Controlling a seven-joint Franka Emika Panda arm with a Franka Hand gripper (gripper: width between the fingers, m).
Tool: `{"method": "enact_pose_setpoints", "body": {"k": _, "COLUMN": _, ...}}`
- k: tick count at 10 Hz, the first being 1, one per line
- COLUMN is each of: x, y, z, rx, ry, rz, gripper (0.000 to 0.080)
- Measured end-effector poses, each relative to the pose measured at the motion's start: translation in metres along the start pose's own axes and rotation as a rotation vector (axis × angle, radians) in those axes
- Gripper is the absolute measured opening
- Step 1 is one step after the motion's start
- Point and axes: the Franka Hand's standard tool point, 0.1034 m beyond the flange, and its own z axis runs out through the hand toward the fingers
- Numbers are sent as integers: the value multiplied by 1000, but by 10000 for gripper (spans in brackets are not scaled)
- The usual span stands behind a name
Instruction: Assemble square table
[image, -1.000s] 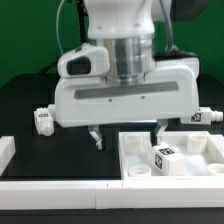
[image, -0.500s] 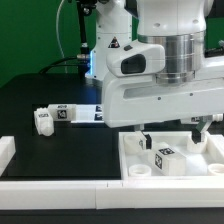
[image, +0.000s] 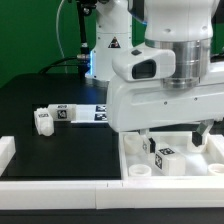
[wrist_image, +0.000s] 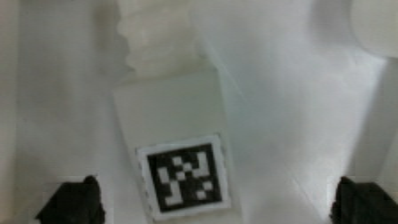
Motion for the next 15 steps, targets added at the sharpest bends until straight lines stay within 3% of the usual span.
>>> {"method": "enact_pose_setpoints", "body": {"k": 2, "x": 0, "y": 2, "z": 13, "rx": -3, "ry": 12, "rz": 6, "gripper": 649}}
{"method": "enact_pose_setpoints", "body": {"k": 4, "x": 0, "y": 2, "z": 15, "rx": -4, "ry": 15, "rz": 6, "gripper": 649}}
{"method": "enact_pose_setpoints", "body": {"k": 6, "x": 0, "y": 2, "z": 15, "rx": -4, "ry": 15, "rz": 6, "gripper": 392}}
{"method": "enact_pose_setpoints", "body": {"k": 7, "x": 0, "y": 2, "z": 15, "rx": -4, "ry": 16, "rz": 6, "gripper": 392}}
{"method": "enact_pose_setpoints", "body": {"k": 8, "x": 0, "y": 2, "z": 15, "rx": -4, "ry": 16, "rz": 6, "gripper": 281}}
{"method": "enact_pose_setpoints", "body": {"k": 10, "x": 1, "y": 1, "z": 12, "rx": -5, "ry": 16, "rz": 4, "gripper": 281}}
{"method": "enact_pose_setpoints", "body": {"k": 11, "x": 5, "y": -3, "z": 3, "rx": -5, "ry": 21, "rz": -1, "gripper": 281}}
{"method": "enact_pose_setpoints", "body": {"k": 14, "x": 22, "y": -23, "z": -48, "rx": 6, "ry": 8, "rz": 42, "gripper": 281}}
{"method": "enact_pose_setpoints", "body": {"k": 15, "x": 23, "y": -30, "z": -54, "rx": 6, "ry": 7, "rz": 76, "gripper": 281}}
